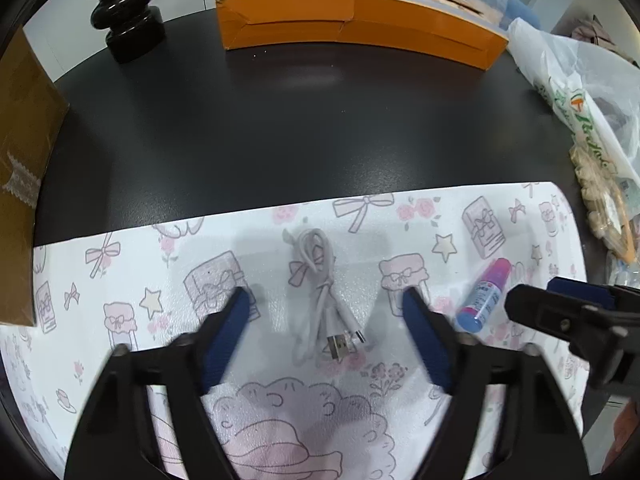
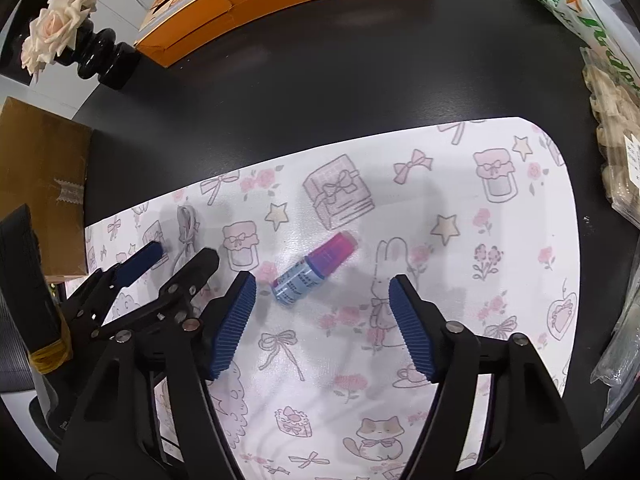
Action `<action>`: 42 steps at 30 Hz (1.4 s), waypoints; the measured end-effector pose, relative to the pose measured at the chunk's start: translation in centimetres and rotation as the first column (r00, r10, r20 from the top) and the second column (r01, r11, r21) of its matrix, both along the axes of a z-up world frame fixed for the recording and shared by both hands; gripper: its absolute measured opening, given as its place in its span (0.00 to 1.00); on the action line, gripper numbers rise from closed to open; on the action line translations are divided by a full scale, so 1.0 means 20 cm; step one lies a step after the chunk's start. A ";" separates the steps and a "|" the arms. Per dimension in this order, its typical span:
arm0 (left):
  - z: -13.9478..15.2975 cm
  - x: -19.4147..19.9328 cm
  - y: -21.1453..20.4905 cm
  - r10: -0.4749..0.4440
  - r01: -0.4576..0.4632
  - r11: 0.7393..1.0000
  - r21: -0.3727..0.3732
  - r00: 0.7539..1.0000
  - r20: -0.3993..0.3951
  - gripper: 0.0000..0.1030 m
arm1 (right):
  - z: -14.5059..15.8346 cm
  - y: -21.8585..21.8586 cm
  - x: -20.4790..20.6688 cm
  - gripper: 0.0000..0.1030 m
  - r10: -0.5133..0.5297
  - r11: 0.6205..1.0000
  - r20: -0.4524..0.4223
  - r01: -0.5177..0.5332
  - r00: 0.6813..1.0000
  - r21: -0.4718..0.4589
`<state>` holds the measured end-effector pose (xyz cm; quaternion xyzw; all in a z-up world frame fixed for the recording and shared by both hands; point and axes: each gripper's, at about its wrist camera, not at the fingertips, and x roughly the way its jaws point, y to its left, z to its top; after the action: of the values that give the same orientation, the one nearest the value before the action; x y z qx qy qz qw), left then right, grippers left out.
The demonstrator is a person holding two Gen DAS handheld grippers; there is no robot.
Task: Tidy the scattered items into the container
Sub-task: 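Grasp the white USB cable with the left gripper while the right grasps the blue pink-capped bottle, then lift and carry the cable and bottle with both grippers over the box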
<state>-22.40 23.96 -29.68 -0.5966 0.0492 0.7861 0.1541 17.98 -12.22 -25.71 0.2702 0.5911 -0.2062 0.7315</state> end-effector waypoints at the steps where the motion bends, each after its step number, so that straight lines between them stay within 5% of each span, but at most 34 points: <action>1: 0.00 0.00 0.01 -0.004 0.004 1.000 -0.007 1.000 -0.003 0.51 | 0.00 0.01 0.01 0.67 0.004 1.000 -0.001 -0.004 1.000 0.003; 9: 0.00 0.01 0.03 -0.019 0.016 0.997 -0.071 0.999 -0.042 0.28 | -0.08 0.05 0.04 0.49 0.018 0.999 -0.028 -0.019 0.999 -0.032; 14: -0.01 0.00 0.01 -0.016 0.013 0.997 -0.074 0.999 -0.041 0.21 | -0.11 0.08 0.09 0.47 0.024 0.998 -0.038 -0.026 0.999 -0.053; 25: -0.02 0.02 0.01 -0.017 0.013 0.996 -0.086 0.999 -0.042 0.19 | -0.13 0.10 0.11 0.37 0.023 0.995 -0.067 -0.029 0.998 -0.097; 31: -0.01 0.02 0.02 -0.022 0.018 0.996 -0.091 0.999 -0.035 0.19 | -0.14 0.13 0.14 0.21 0.050 0.983 -0.104 -0.067 0.993 -0.172; 42: -0.01 0.04 0.00 -0.004 0.002 0.996 -0.091 1.000 -0.020 0.18 | -0.14 0.16 0.16 0.20 0.081 0.973 -0.123 -0.105 0.989 -0.207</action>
<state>-21.67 23.99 -29.81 -0.5948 0.0876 0.7889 0.1274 21.09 -9.08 -28.43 0.1500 0.6185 -0.2489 0.7301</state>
